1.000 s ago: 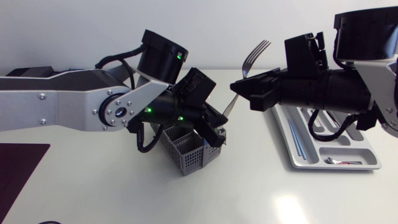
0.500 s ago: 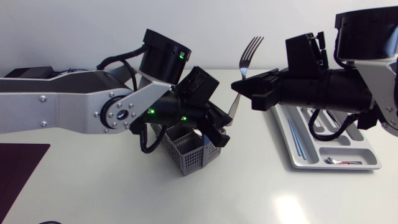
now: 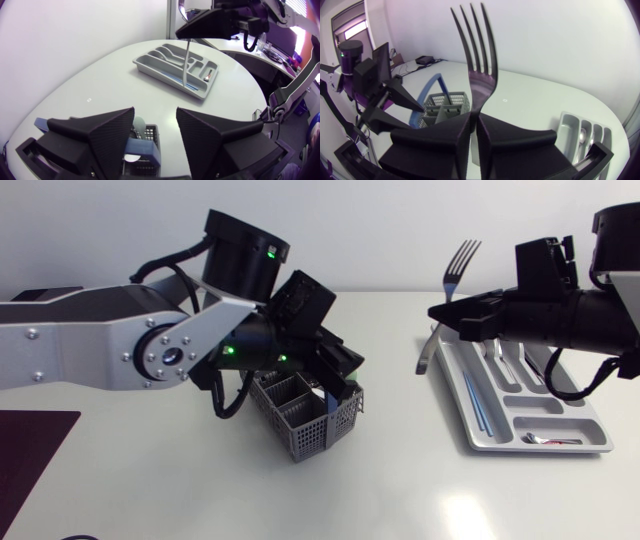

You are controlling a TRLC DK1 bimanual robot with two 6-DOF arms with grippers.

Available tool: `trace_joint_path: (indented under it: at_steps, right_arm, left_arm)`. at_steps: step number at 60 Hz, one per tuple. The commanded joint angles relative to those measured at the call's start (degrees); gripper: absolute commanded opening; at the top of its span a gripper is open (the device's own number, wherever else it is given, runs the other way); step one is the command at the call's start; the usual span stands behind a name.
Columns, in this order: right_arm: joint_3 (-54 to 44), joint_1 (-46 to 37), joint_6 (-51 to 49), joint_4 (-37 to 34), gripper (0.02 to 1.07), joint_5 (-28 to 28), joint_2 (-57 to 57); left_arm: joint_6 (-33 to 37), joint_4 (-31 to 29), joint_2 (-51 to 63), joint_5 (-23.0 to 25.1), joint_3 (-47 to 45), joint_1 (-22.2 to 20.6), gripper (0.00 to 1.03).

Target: Unload the cutlery basket into the drawer organizer.

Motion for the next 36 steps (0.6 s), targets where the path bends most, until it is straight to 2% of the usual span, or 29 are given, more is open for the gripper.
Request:
trace_joint_path:
  at_steps: [1,15,25,36]
  right_arm:
    - [2.27,-5.10,-4.38,-1.93,0.13,-0.75,3.20]
    - [8.16,-17.93,-12.73,-5.18,0.13,-0.66,14.89]
    - [15.63,-25.66,-17.74,-6.94,0.13,1.62,25.44]
    - [25.65,-32.43,-21.17,-10.37,0.13,1.62,35.90]
  left_arm:
    - [1.57,0.34,-2.55,-0.95,-1.04,1.72,0.69]
    - [3.85,-0.45,-6.33,-2.53,-2.62,4.88,0.70]
    - [5.35,-0.98,-8.88,-2.71,-5.25,7.43,0.72]
    - [7.11,-1.33,-11.43,-3.67,-7.89,8.58,0.72]
